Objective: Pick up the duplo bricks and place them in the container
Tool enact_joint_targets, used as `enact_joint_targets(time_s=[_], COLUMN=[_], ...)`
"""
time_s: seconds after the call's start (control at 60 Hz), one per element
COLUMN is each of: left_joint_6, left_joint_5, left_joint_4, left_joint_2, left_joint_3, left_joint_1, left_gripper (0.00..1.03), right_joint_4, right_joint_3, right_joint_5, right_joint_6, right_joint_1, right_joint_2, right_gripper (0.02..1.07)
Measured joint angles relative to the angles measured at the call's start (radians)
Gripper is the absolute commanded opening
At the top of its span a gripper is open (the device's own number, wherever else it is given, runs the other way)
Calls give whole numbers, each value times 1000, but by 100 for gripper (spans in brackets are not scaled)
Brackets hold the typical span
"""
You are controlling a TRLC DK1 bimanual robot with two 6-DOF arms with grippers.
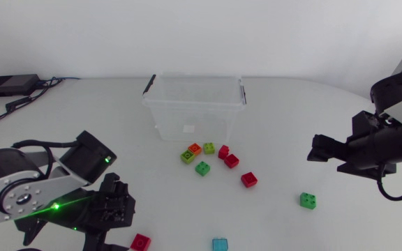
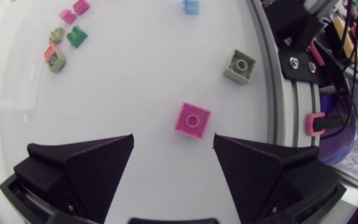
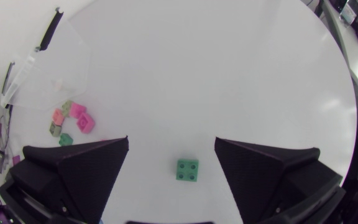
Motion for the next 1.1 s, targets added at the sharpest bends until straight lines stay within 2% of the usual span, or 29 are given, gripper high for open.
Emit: enact_joint_targets(time_s=[0.133,0.267,0.417,0.467,0.683,0.867,0.95,1.1], left_joint_6=[6,18,57,64,89,98,108,112], left_joint_5=[2,4,4,4,8,24,30,56], left_joint_4=[0,19,63,66,94,106,106,106], left_joint_2=[20,45,99,116,188,237,245,258], left_joint_3=[-10,-28,-43,-44,-44,-43,-38,-23], left_joint_1=[-72,-108,-108,-108,-100,-90,-82,-58], left_gripper=[89,87,87,83,80,75,64,59], right_joint_4=[-46,-68,-83,-84,-90,-90,-90,-90], right_joint_3=[19,26,27,27,27,26,26,26], right_joint_5=[0,3,27,42,81,114,125,129], right_joint_6=[13,28,55,63,84,95,95,95], right_joint_1=[2,13,47,63,87,87,87,87], right_joint_2=[20,49,80,92,170,233,251,297], right_gripper=[102,102,102,102,102,90,90,90])
